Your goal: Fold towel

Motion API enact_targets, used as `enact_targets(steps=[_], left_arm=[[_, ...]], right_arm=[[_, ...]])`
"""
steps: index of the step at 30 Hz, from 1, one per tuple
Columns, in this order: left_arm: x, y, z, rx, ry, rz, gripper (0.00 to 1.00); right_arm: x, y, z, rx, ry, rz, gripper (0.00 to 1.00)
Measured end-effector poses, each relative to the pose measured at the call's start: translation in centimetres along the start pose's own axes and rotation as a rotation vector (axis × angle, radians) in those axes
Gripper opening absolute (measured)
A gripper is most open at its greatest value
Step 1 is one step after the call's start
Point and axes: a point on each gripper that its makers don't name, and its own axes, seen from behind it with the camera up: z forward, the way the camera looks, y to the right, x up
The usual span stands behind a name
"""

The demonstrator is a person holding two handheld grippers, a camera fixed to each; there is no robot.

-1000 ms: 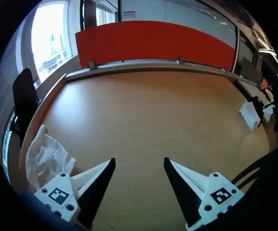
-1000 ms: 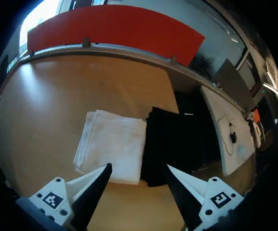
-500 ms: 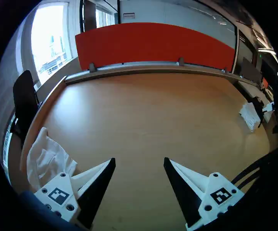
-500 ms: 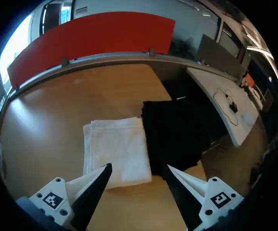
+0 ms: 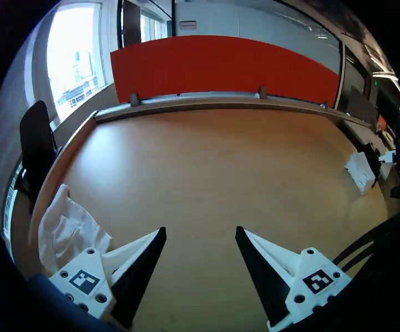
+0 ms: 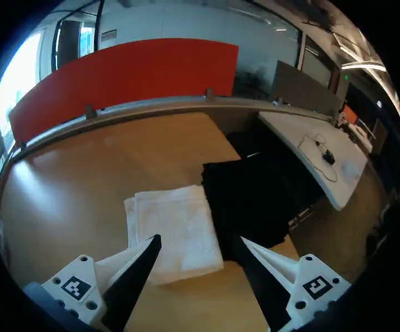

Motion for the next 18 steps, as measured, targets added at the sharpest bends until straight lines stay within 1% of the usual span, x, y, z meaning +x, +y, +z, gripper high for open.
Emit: enact_targets(steps=[3, 9, 13, 15, 18], left_arm=[[0.4, 0.0, 0.0, 0.000, 0.007, 0.003, 0.93], [1.1, -0.1, -0.1, 0.004, 0.019, 0.004, 0.93], [1.5, -0.1, -0.1, 0.004, 0.027, -0.002, 0.93], [1.7, -0.1, -0.1, 0.005, 0.030, -0.005, 0.93], [1.9, 0.0, 0.0, 0.005, 0.033, -0.007, 0.93]], right_arm=[[1.2, -0.5, -0.5, 0.000, 0.060, 0.010, 1.00], [4.4, -2.1, -2.0, 0.014, 0.213, 0.025, 1.00], [6.3, -2.8, -3.0, 0.006, 0.310, 0.029, 1.00], [7.0, -3.1, -3.5, 0.005, 0.351, 0.027, 1.00], [7.5, -3.8, -4.0, 0.011, 0.390, 0.017, 1.00]])
